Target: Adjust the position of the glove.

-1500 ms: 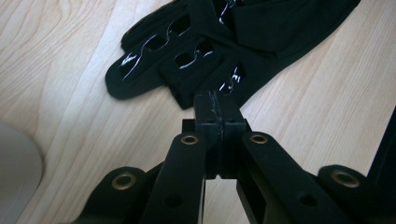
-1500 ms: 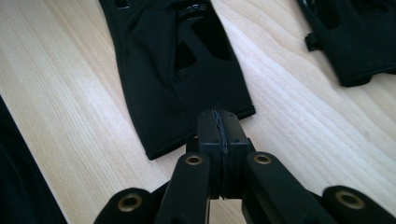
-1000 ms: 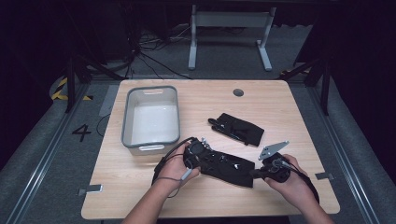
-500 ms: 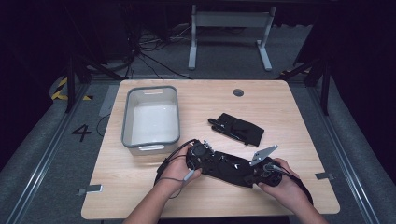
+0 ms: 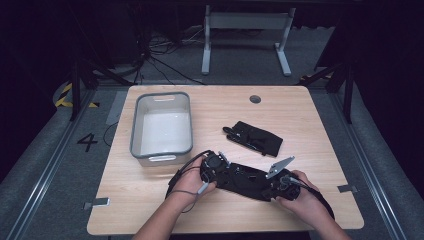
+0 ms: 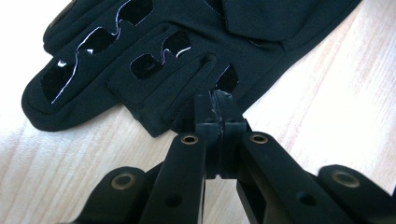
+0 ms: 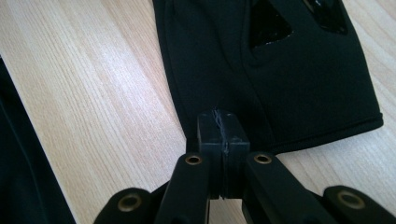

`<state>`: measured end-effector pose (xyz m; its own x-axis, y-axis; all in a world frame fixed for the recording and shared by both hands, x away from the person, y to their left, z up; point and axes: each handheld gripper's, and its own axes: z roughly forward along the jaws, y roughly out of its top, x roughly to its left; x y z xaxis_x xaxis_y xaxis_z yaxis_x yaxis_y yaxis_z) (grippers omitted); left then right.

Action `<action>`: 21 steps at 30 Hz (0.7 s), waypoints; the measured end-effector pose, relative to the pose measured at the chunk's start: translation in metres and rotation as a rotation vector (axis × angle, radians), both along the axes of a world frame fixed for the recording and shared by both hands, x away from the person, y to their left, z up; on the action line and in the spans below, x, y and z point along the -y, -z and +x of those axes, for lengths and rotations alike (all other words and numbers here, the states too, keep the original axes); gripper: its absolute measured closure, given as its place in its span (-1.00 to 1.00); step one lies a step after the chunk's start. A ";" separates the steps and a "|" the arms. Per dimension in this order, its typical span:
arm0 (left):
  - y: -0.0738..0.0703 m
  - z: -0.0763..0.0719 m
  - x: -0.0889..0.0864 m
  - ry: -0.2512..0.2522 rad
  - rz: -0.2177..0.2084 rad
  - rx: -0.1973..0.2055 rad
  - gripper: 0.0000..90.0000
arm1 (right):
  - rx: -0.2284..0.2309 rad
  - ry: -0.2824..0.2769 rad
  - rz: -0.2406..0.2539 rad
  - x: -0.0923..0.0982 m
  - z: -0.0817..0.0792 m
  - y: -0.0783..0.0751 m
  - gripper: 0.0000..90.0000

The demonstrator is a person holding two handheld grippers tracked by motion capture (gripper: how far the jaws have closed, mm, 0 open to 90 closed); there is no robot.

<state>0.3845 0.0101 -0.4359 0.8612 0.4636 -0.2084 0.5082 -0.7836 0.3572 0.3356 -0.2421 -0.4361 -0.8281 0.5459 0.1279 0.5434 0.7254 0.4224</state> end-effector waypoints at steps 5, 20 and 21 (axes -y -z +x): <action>0.000 -0.005 0.004 0.041 0.011 -0.040 1.00 | -0.009 0.006 -0.012 0.005 0.002 -0.001 1.00; -0.001 -0.025 0.021 0.129 0.042 -0.070 0.98 | -0.021 0.038 -0.034 0.018 0.009 -0.003 1.00; -0.001 -0.026 0.021 0.134 0.045 -0.073 0.98 | -0.025 0.040 -0.036 0.018 0.009 -0.003 1.00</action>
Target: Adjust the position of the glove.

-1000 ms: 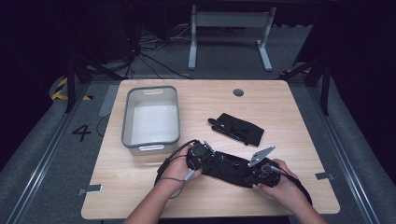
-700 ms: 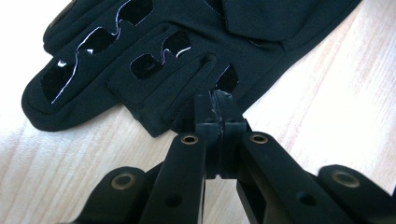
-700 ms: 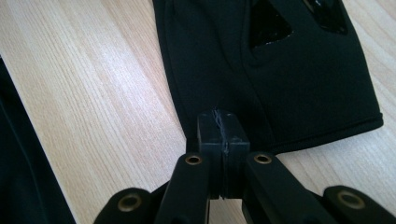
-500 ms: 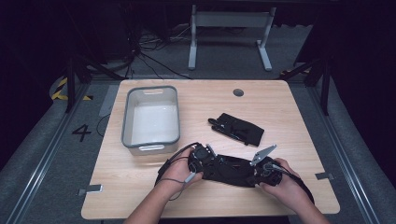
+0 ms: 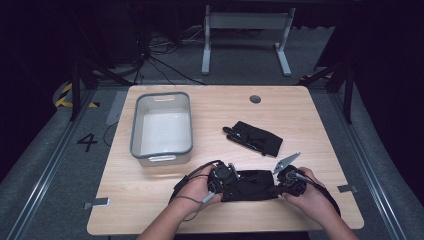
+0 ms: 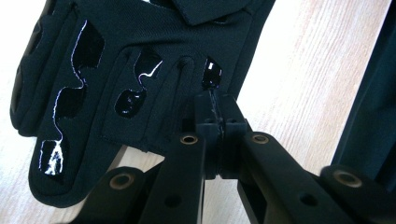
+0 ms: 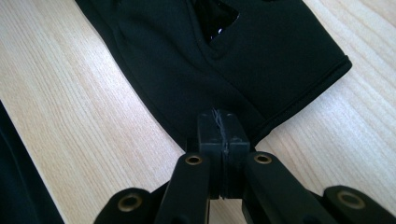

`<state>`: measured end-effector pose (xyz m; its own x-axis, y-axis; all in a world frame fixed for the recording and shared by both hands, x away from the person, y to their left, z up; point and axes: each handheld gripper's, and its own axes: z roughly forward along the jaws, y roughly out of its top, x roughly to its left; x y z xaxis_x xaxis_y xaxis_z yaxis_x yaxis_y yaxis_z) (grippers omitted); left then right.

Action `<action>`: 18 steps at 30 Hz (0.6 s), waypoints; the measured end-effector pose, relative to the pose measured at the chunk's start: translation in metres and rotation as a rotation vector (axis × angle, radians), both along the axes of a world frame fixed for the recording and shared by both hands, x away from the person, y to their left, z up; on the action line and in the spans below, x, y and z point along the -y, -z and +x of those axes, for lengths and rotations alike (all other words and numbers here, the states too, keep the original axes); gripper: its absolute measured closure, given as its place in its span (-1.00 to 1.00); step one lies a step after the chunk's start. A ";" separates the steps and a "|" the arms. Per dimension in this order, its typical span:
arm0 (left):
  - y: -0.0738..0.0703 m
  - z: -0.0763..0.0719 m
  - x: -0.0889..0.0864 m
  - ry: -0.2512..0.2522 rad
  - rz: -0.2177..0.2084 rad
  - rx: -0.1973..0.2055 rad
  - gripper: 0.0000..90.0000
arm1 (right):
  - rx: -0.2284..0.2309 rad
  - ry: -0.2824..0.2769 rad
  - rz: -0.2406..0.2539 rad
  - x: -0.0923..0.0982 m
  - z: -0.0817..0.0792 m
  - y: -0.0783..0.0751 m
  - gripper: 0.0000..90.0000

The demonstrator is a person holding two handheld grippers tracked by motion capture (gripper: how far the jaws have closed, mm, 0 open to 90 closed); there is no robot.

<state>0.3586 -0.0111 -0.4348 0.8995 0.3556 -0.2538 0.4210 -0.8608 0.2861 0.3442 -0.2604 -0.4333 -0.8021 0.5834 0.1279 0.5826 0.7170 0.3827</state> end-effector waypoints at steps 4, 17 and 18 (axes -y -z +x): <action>0.001 -0.004 0.004 0.025 -0.010 -0.010 0.96 | -0.017 0.005 -0.008 0.003 -0.001 -0.001 1.00; -0.003 -0.007 0.011 0.054 -0.032 -0.010 0.70 | -0.033 -0.010 0.011 0.007 -0.005 -0.005 1.00; -0.004 -0.007 0.010 0.058 -0.041 -0.013 0.68 | -0.028 -0.014 0.020 0.007 -0.006 -0.007 1.00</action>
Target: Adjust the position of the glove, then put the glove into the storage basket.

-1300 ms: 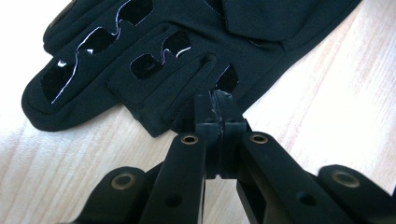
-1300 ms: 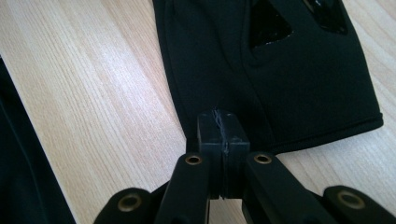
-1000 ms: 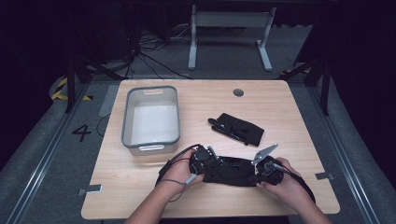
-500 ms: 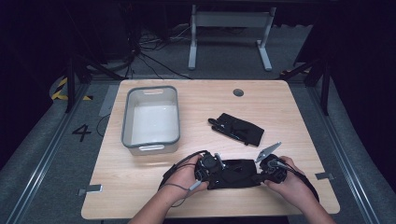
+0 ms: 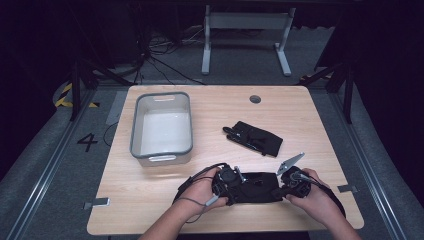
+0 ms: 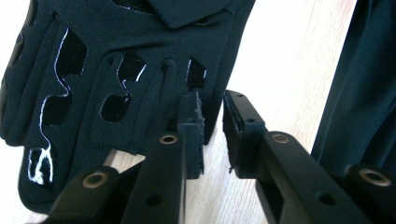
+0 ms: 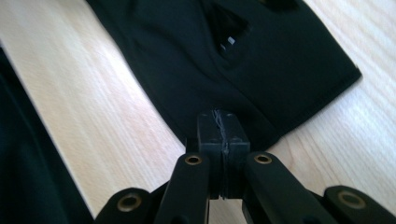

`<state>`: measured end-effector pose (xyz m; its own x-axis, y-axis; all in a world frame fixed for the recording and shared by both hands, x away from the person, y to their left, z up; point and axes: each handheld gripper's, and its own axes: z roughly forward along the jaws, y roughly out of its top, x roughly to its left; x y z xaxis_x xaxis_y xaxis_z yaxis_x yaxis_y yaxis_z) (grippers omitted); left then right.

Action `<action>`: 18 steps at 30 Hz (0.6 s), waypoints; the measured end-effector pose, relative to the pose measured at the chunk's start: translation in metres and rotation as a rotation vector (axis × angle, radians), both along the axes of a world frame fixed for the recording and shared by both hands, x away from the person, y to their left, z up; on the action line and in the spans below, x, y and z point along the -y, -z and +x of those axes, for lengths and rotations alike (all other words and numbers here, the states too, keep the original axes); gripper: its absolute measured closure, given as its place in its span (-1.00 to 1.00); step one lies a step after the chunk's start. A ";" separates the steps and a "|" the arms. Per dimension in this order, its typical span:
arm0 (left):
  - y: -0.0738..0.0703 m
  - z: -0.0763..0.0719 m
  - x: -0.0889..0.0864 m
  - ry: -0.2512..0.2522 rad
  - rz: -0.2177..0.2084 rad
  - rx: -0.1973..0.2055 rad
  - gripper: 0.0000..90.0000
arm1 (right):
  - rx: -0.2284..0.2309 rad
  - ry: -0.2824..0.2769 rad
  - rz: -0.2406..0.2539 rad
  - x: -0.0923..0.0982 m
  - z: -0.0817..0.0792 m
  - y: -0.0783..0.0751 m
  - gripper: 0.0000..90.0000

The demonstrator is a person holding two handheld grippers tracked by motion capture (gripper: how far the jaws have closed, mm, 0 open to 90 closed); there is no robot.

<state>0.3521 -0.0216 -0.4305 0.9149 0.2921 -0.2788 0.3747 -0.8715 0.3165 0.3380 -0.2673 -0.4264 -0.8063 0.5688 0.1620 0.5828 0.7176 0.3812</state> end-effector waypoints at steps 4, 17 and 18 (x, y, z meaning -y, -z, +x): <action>-0.006 -0.001 -0.002 0.003 -0.032 0.008 0.63 | 0.035 -0.001 0.018 -0.001 -0.002 -0.007 1.00; -0.031 0.008 -0.031 -0.092 -0.119 0.058 0.53 | 0.112 0.053 0.073 0.011 0.000 -0.018 0.86; -0.032 0.009 -0.034 -0.104 -0.133 0.064 0.53 | 0.116 0.055 0.074 0.012 0.000 -0.018 0.85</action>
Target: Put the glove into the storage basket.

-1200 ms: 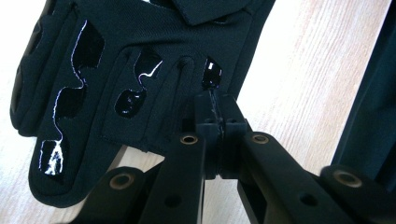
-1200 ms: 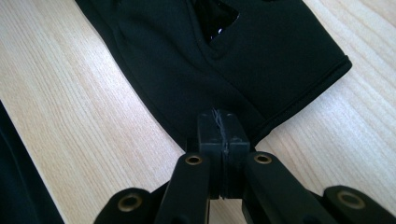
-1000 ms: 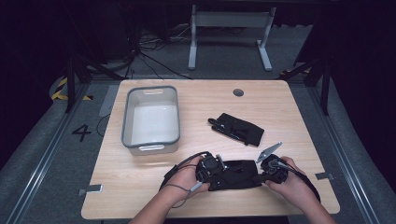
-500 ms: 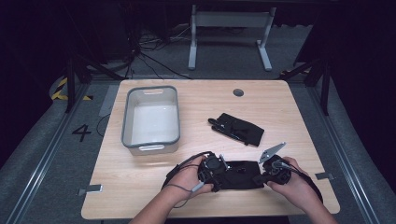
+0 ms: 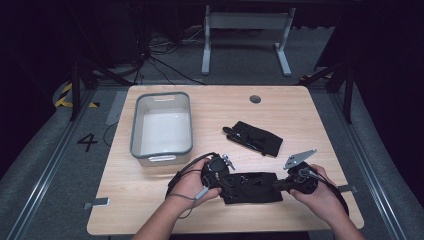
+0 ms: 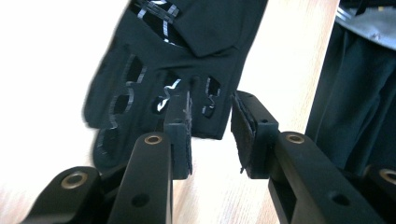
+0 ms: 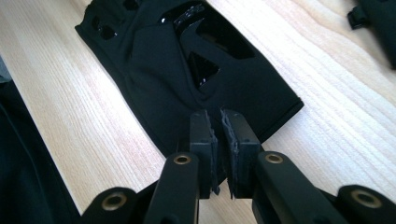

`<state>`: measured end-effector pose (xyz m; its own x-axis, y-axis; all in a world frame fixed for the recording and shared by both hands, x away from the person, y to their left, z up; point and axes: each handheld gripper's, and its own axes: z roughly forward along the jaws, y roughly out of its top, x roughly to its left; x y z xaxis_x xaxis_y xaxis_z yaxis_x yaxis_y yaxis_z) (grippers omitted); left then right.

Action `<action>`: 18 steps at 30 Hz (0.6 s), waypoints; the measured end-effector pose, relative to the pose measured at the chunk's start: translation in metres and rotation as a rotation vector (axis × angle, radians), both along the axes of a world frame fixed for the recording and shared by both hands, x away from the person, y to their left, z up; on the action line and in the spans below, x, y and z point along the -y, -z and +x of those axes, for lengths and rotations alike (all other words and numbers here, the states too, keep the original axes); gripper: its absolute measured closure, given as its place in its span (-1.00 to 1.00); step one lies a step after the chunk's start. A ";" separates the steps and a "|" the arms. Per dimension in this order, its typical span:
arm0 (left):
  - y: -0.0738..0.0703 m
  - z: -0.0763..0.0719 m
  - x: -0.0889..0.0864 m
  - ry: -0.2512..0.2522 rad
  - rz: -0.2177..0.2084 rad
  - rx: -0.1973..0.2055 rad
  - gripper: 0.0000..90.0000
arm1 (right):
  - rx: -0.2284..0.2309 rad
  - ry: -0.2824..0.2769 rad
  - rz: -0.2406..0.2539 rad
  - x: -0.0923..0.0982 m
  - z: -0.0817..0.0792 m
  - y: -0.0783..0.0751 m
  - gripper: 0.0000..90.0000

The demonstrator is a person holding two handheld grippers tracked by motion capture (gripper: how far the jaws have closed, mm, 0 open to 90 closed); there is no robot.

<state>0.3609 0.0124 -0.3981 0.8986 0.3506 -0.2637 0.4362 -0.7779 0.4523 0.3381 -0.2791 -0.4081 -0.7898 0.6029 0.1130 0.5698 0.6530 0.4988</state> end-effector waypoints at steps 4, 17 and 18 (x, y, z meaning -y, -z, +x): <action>-0.004 0.002 -0.006 -0.025 -0.009 0.004 0.51 | 0.007 0.010 0.004 0.002 0.000 0.000 0.84; -0.011 0.007 -0.024 -0.090 -0.012 0.004 0.53 | 0.025 0.026 0.067 0.007 0.004 -0.007 0.86; -0.010 0.008 -0.026 -0.104 -0.015 0.003 0.52 | 0.026 0.031 0.074 0.008 0.006 -0.008 0.87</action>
<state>0.3686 0.0382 -0.3879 0.8586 0.4377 -0.2670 0.5125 -0.7219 0.4650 0.3440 -0.2866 -0.3997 -0.7745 0.6175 0.1373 0.5749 0.5965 0.5601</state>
